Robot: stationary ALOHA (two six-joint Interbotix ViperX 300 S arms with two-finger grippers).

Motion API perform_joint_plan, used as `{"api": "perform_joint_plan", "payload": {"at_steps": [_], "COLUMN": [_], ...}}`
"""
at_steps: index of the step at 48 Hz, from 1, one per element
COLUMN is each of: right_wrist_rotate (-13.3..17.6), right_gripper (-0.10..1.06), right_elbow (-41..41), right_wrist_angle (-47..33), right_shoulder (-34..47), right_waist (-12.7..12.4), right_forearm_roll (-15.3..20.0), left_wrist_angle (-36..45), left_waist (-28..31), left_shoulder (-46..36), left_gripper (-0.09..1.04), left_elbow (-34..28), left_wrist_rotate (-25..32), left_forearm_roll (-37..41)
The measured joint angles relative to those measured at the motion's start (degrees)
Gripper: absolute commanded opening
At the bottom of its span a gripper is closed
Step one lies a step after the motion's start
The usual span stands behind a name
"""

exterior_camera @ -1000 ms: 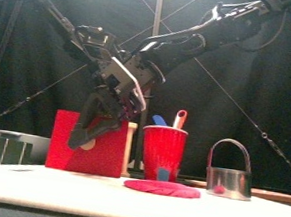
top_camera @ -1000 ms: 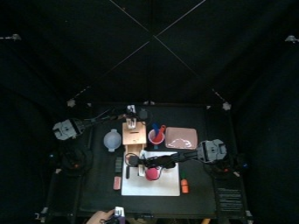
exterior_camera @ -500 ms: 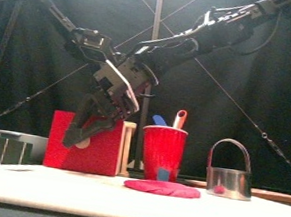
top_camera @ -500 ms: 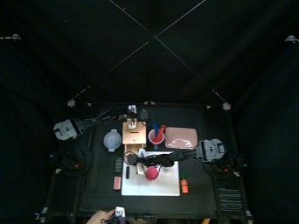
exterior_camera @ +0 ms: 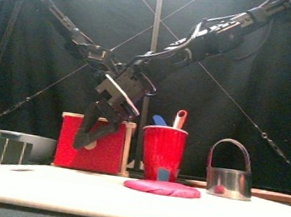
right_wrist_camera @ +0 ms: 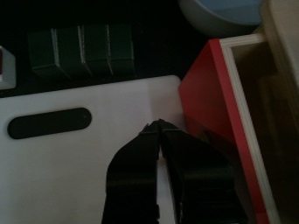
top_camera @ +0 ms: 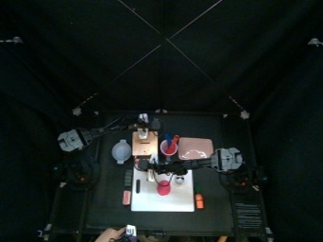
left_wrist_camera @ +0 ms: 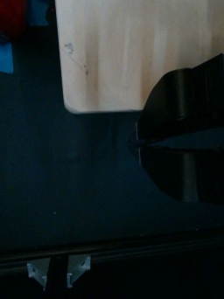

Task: Get the cutter from the drawer then cut the dough then place the extra dough in the bowl
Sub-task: Shut the drawer

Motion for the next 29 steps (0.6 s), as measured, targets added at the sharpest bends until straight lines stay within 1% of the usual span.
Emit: {"api": "perform_joint_plan", "payload": {"at_steps": [5,20,22,29], "right_wrist_rotate": [-0.35,0.18,-0.35,-0.09], "right_gripper": [0.11,0.11,0.11,0.11], "right_elbow": [0.0,-0.18,-0.35,-1.32], "right_wrist_angle": [0.0,0.0,0.0,0.0], "right_shoulder": [0.0,0.0,0.0,0.18], "right_waist": [-0.18,-0.7,-0.88,-2.55], "right_forearm_roll": [0.0,-0.97,-1.05,-1.58], "left_wrist_angle": [-0.18,-0.26,-0.35,-0.53], "left_waist": [-0.18,-0.44,-0.44,-0.62], "left_shoulder": [-0.09,0.0,0.0,0.09], "left_gripper": [0.51,0.51,0.51,0.51], "left_elbow": [-0.26,-0.53,-0.53,-0.53], "left_wrist_rotate": [0.09,0.09,0.09,0.09], "left_forearm_roll": [-0.18,-0.35,-0.35,-0.44]}}
